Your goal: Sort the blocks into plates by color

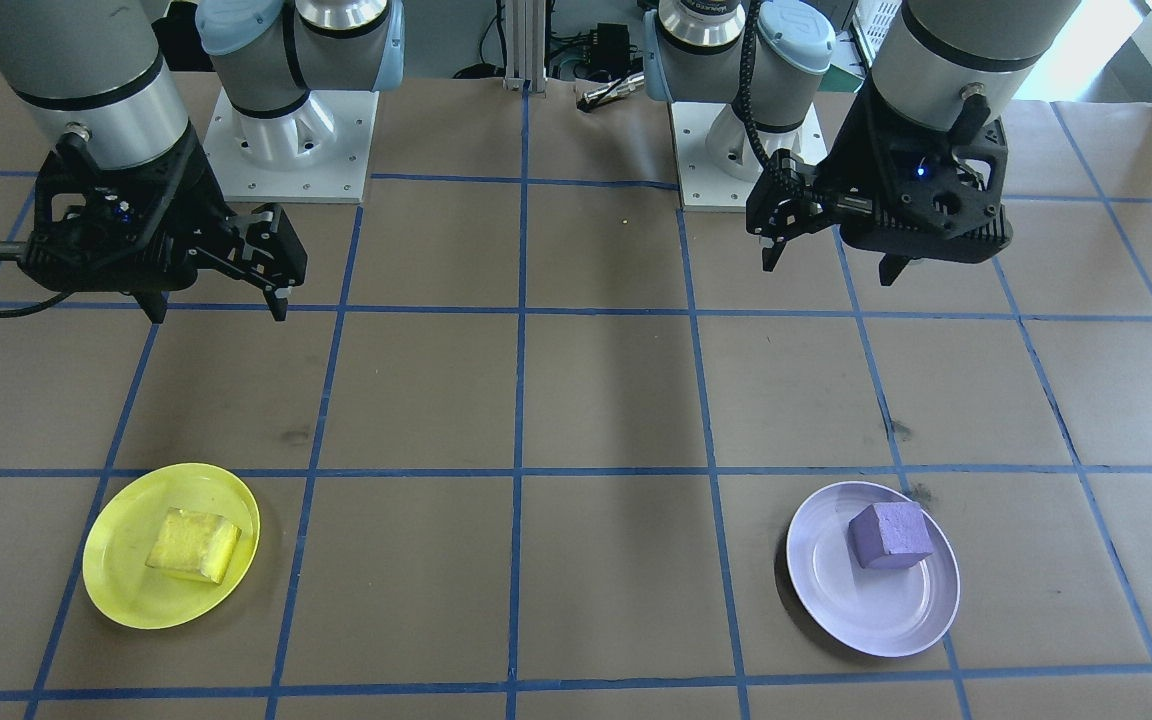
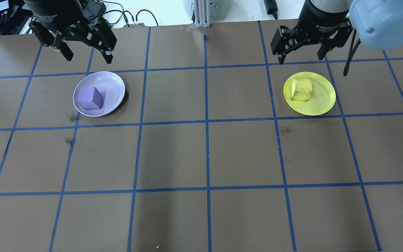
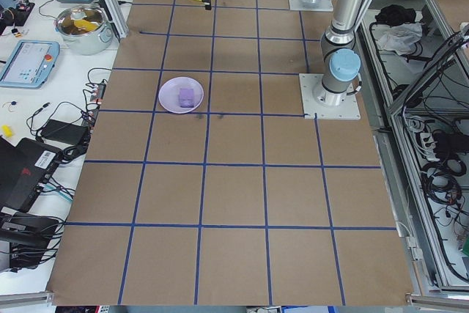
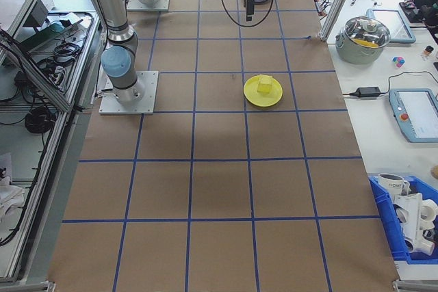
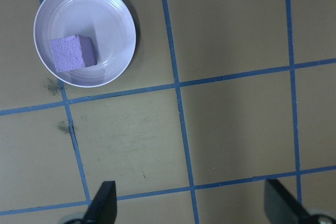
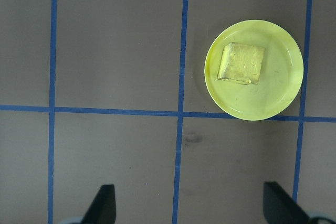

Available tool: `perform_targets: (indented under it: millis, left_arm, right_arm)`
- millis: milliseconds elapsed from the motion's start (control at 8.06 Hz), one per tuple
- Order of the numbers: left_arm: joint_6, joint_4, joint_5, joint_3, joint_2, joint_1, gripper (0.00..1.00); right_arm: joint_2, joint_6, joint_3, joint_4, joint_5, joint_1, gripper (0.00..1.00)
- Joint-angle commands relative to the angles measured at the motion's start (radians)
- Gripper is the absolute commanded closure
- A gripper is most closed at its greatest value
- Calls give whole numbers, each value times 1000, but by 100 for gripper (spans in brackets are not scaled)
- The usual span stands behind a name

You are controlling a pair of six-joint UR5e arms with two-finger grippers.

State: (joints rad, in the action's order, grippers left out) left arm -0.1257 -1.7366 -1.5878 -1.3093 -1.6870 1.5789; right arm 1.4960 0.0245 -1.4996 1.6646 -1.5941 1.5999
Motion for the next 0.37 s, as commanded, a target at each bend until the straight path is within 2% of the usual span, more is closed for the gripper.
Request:
perform_targets:
  millis: [0,248]
  left_arm:
    - [0,0,-1,-2,4,0,0]
    - [0,0,-1,-2,12,1,0]
  right_arm:
    - [16,0,-4,-20,-4,9,0]
    - [16,3,-4,-20,2,9,0]
